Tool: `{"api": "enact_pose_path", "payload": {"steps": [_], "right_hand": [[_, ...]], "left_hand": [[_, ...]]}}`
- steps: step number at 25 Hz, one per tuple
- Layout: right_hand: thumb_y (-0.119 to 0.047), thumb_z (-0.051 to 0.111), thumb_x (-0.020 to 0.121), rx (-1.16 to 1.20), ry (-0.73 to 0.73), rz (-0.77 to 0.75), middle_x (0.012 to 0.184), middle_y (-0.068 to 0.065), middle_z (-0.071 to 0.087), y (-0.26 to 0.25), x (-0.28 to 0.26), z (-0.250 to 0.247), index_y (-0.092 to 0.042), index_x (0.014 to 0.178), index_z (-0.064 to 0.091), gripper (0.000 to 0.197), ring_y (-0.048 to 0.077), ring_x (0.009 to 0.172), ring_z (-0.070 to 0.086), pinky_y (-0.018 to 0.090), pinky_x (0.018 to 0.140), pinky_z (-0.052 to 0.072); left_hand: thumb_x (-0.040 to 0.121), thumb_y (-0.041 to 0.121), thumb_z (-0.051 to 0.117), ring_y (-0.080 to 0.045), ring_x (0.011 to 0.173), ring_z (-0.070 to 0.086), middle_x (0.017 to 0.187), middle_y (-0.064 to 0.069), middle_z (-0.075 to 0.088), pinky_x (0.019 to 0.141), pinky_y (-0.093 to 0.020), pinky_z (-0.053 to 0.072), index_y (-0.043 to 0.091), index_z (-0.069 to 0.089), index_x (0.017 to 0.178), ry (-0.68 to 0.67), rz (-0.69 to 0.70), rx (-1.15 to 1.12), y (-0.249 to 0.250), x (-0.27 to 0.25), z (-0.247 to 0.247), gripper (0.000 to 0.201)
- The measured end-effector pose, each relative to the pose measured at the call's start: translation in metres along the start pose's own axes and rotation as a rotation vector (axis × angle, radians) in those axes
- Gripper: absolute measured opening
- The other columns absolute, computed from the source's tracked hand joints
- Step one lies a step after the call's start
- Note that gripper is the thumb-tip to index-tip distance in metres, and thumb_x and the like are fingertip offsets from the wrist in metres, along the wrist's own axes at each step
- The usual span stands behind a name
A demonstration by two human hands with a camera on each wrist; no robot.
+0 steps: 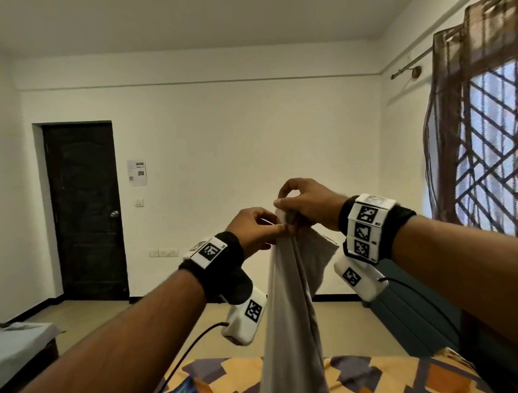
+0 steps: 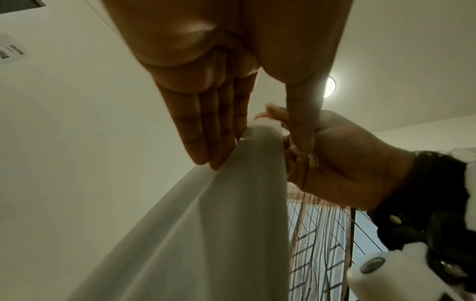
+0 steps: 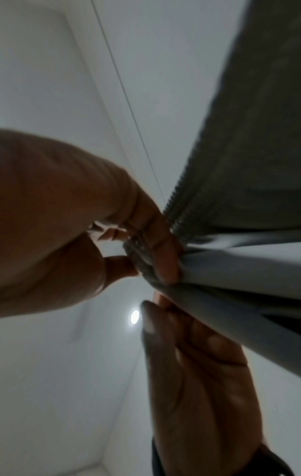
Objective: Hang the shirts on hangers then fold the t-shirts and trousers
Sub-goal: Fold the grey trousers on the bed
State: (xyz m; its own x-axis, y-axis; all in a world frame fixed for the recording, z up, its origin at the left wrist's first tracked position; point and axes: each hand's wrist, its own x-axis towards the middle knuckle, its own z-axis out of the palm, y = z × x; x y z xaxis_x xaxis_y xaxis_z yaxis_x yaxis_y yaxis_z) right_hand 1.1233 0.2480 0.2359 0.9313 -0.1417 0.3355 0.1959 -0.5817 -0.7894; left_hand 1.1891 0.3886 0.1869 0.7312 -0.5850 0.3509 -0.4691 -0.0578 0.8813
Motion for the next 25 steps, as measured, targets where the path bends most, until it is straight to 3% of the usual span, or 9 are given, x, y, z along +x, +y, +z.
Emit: {"api": "enact_pose_path", "payload": {"steps": [5,8,11,13,16,19,21,22,25], "right_hand": [[-0.005,0.042,0.098,0.109,-0.097,0.012,0.077,0.019,0.063,0.018,0.004,-0.017,0.004,0.111,0.057,0.022,0.027,0.061,0.061,0.034,0.057,0.051],[-0.014,0.064,0.091,-0.109,-0.037,-0.118,0.083,0.003,0.055,0.031,0.001,-0.029,-0.009,0.114,0.066,0.023,0.012,0.068,0.052,0.024,0.064,0.043],[-0.046,0.080,0.065,-0.439,-0.084,-0.045,0.124,-0.009,0.045,0.062,-0.015,-0.053,-0.039,0.138,0.043,0.082,0.007,0.110,0.044,0.024,0.092,0.039],[-0.039,0.084,0.062,-0.420,-0.258,0.119,0.136,-0.006,0.043,0.094,-0.024,-0.060,-0.043,0.143,0.027,0.099,0.013,0.126,0.038,0.033,0.105,0.038],[-0.027,0.082,0.072,-0.187,-0.260,0.177,0.122,0.002,0.057,0.127,-0.034,-0.045,-0.039,0.135,0.038,0.077,0.020,0.112,0.058,0.044,0.098,0.050],[-0.052,0.082,0.058,0.024,-0.146,0.074,0.127,-0.019,0.044,0.143,-0.048,-0.009,-0.050,0.140,0.025,0.100,0.006,0.110,0.056,0.027,0.087,0.053],[-0.035,0.089,0.061,0.071,-0.132,-0.039,0.128,-0.034,0.033,0.155,-0.054,0.023,-0.049,0.145,0.010,0.116,-0.010,0.116,0.045,0.015,0.091,0.047],[-0.020,0.088,0.065,0.087,-0.096,-0.083,0.130,-0.032,0.036,0.160,-0.053,0.033,-0.046,0.146,0.012,0.114,-0.009,0.118,0.045,0.018,0.095,0.047],[0.010,0.071,0.075,0.123,0.166,-0.170,0.109,-0.004,0.065,0.162,-0.044,0.027,-0.032,0.123,0.051,0.067,0.019,0.105,0.064,0.036,0.086,0.057]], "left_hand": [[0.044,0.034,0.081,-0.029,0.090,0.068,0.095,-0.013,0.069,0.077,-0.049,0.057,0.017,0.055,0.101,0.050,0.051,0.044,-0.014,0.017,0.017,0.064],[0.053,0.021,0.066,-0.033,0.088,0.066,0.091,-0.016,0.068,0.076,-0.053,0.056,0.015,0.060,0.097,0.101,0.083,-0.006,-0.023,0.025,0.027,0.045],[0.057,0.011,0.056,-0.029,0.077,0.062,0.078,-0.008,0.067,0.074,-0.044,0.055,0.017,0.067,0.081,0.179,0.110,-0.105,-0.032,0.033,0.027,0.027],[0.059,0.010,0.051,-0.025,0.073,0.059,0.072,-0.005,0.064,0.070,-0.043,0.052,0.016,0.066,0.075,0.236,0.133,-0.151,-0.038,0.037,0.024,0.023],[0.062,0.014,0.051,-0.023,0.074,0.058,0.073,-0.004,0.064,0.075,-0.047,0.053,0.017,0.065,0.075,0.297,0.145,-0.136,-0.050,0.042,0.017,0.019],[0.062,0.020,0.050,-0.024,0.076,0.058,0.074,-0.002,0.065,0.080,-0.049,0.053,0.021,0.063,0.076,0.357,0.110,-0.101,-0.059,0.043,0.014,0.019],[0.061,0.021,0.048,-0.024,0.077,0.058,0.075,-0.002,0.064,0.080,-0.047,0.053,0.021,0.062,0.077,0.351,0.099,-0.064,-0.058,0.041,0.015,0.022],[0.061,0.021,0.047,-0.024,0.076,0.058,0.075,-0.002,0.064,0.080,-0.046,0.052,0.021,0.062,0.076,0.336,0.100,-0.055,-0.056,0.040,0.014,0.021],[0.066,0.021,0.052,-0.022,0.074,0.058,0.074,-0.003,0.066,0.076,-0.047,0.053,0.022,0.065,0.073,0.316,0.131,-0.074,-0.052,0.038,0.004,0.015]]}}
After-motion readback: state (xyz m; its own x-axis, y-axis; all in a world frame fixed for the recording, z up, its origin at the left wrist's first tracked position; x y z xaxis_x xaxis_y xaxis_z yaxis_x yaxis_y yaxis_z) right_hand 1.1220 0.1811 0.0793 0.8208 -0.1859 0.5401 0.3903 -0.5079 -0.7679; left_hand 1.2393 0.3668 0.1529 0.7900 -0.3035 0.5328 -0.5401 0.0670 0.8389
